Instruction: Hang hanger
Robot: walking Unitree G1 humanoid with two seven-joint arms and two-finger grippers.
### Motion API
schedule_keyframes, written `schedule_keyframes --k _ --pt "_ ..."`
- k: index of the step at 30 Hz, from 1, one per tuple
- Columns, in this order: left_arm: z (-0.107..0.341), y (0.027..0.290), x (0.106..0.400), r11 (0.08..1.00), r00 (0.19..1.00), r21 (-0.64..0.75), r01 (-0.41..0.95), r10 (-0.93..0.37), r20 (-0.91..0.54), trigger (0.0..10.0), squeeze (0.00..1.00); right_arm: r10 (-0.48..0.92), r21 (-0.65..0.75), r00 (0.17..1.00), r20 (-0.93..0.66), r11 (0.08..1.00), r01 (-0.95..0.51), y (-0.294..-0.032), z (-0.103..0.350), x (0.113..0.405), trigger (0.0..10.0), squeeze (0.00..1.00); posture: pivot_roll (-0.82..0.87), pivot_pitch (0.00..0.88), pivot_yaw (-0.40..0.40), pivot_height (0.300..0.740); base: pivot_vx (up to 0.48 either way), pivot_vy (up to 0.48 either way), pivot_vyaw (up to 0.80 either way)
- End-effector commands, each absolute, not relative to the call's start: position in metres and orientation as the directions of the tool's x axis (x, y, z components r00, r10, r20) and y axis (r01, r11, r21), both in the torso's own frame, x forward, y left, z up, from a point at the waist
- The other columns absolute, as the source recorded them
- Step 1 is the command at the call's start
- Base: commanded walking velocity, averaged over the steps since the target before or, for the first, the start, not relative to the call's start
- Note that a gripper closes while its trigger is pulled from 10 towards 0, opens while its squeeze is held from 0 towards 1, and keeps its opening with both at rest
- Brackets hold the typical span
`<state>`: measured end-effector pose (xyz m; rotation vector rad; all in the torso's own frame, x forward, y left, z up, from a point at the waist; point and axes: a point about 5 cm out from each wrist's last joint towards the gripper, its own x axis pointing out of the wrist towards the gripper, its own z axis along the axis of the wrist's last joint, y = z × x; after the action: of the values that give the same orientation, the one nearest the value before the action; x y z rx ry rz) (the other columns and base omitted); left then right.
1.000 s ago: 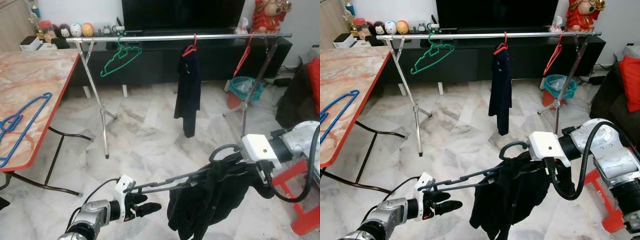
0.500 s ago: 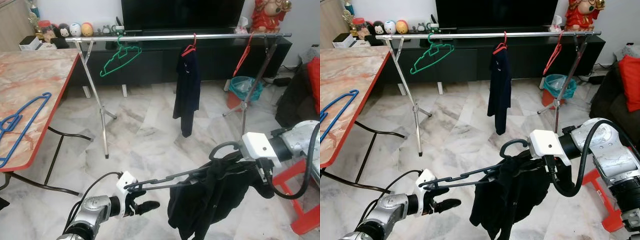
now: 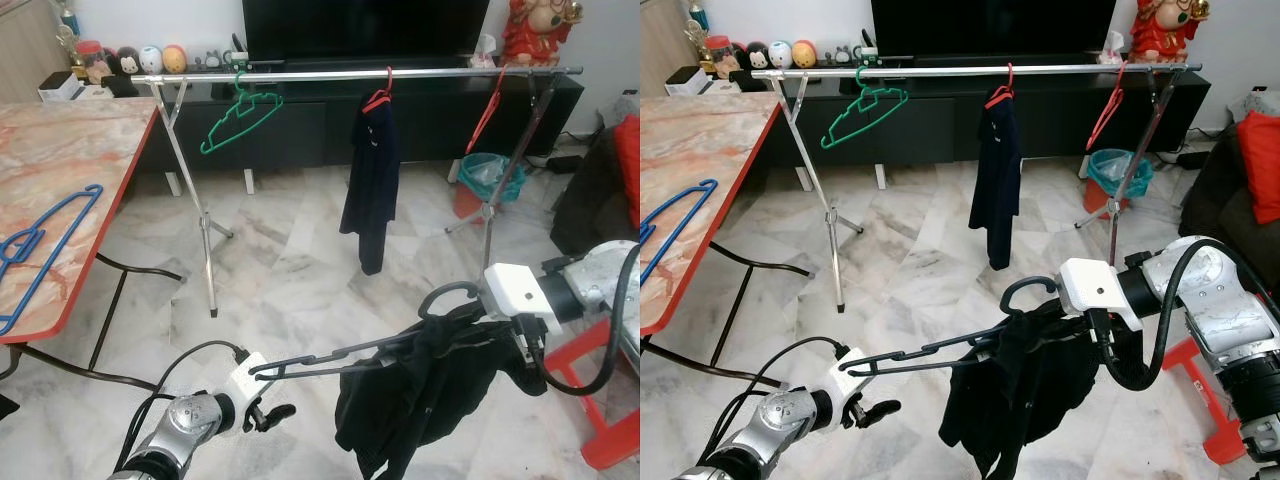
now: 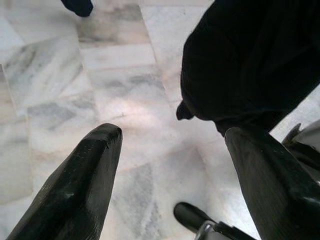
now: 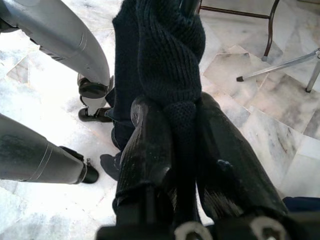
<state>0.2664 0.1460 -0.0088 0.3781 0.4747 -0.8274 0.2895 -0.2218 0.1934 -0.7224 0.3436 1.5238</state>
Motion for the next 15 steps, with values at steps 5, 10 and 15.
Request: schedule_keyframes --k 5,10,15 --pt "-0.002 0.142 0.269 0.618 0.557 0.03 0.786 -0.686 -0.468 10.0 0.0 0.784 -0.262 0.077 -0.616 -0.112 -0.958 -0.221 0.205 0.293 10.0 0.0 -0.09 0.006 -0.014 0.74 0.0 0.0 0.0" --pt "0.006 0.14 0.274 0.626 0.554 -0.061 0.777 -0.727 -0.405 10.0 0.0 0.78 -0.262 0.082 -0.621 -0.108 -0.959 -0.221 0.202 0.293 10.0 0.0 -0.09 0.006 -0.014 0.74 0.0 0.0 0.0" --pt "0.011 0.138 0.276 0.607 0.534 -0.113 0.787 -0.761 -0.368 10.0 0.0 0.788 -0.278 0.104 -0.607 -0.088 -0.957 -0.218 0.201 0.296 10.0 0.0 -0.09 0.006 -0.013 0.74 0.0 0.0 0.0"
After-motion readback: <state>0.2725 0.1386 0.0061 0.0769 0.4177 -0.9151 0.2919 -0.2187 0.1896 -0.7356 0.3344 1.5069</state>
